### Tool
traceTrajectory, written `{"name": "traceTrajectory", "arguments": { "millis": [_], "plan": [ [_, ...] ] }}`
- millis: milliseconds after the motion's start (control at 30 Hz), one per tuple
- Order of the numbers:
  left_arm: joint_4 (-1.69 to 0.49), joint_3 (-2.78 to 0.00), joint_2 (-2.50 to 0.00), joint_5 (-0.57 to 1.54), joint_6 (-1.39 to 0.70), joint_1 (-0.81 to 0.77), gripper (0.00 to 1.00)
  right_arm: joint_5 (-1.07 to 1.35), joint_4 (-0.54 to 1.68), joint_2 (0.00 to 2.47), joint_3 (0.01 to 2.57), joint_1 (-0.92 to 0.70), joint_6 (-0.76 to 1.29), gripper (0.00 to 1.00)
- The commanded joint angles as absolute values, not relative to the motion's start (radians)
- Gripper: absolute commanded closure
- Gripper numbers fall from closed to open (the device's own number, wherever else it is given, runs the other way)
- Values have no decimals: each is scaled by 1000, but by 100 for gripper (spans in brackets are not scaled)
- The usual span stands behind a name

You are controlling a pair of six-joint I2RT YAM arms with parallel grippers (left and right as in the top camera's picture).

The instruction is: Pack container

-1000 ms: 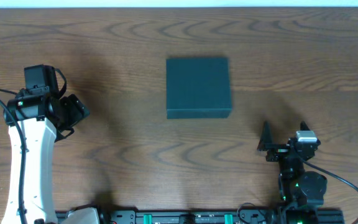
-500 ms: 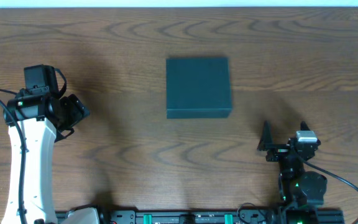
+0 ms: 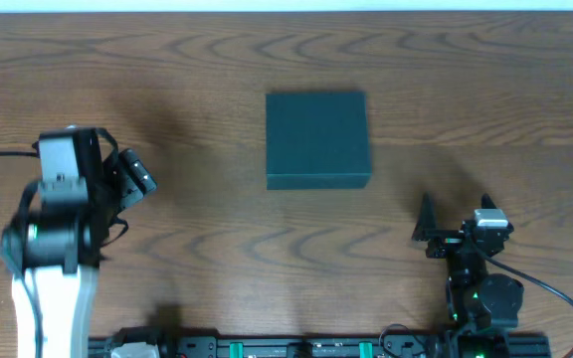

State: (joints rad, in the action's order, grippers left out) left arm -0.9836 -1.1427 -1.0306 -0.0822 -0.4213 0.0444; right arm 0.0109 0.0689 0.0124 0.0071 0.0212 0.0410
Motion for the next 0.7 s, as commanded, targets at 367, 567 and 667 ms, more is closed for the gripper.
{"name": "traceTrajectory", "arguments": {
  "millis": [367,567,667],
  "plan": [
    [-213,-775,-546,162,31,-73,5,7,75,7,6,25,51,1],
    [116,-479,-392,162,35,-72,5,7,75,7,6,25,51,1],
    [259,-340,-315,162,63,-72,5,7,75,7,6,25,51,1]
  ]
}}
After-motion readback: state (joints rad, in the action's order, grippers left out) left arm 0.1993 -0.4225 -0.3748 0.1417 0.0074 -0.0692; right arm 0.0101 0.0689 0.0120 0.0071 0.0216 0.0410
